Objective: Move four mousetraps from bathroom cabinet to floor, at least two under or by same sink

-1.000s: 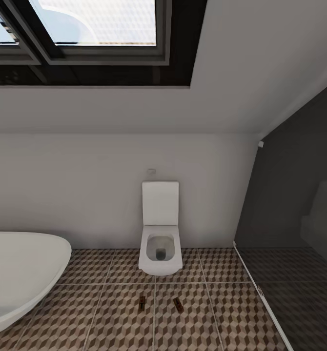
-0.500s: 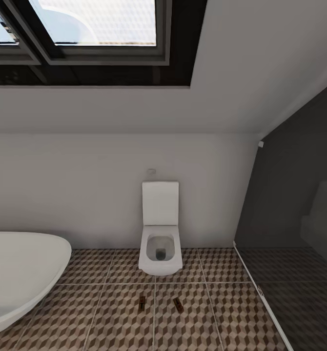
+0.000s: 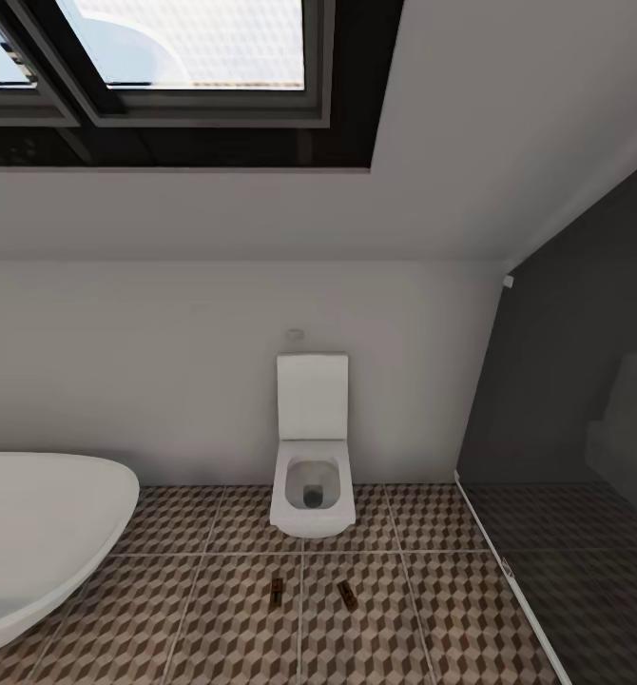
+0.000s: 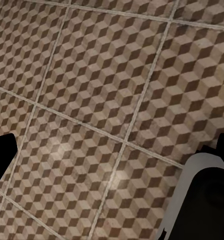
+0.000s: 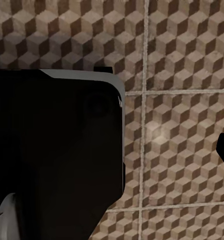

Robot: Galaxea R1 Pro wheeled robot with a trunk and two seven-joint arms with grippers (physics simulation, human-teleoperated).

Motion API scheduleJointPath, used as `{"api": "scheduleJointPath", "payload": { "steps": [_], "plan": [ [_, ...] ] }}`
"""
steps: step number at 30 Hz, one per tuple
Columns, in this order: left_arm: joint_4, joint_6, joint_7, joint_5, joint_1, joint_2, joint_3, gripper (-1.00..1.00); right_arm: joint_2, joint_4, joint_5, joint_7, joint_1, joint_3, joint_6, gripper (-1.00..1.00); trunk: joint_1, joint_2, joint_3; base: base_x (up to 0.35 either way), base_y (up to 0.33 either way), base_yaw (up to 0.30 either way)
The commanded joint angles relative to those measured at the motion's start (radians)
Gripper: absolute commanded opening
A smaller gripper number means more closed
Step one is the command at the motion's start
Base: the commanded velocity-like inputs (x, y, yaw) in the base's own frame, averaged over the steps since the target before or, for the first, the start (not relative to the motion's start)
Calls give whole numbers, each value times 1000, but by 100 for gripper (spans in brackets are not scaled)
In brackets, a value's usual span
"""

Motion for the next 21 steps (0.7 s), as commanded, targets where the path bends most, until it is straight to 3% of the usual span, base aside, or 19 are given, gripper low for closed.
{"api": "scheduleJointPath", "payload": {
  "steps": [1, 21],
  "plan": [
    [1, -2, 3, 4, -1, 0, -8, 100, 0, 1, 10, -4, -1, -8, -3, 100, 1, -2, -2, 0, 0, 0],
    [1, -1, 3, 4, -1, 0, -8, 100, 0, 0, 10, -4, -1, -8, -3, 100, 1, -2, -2, 0, 0, 0]
  ]
}}
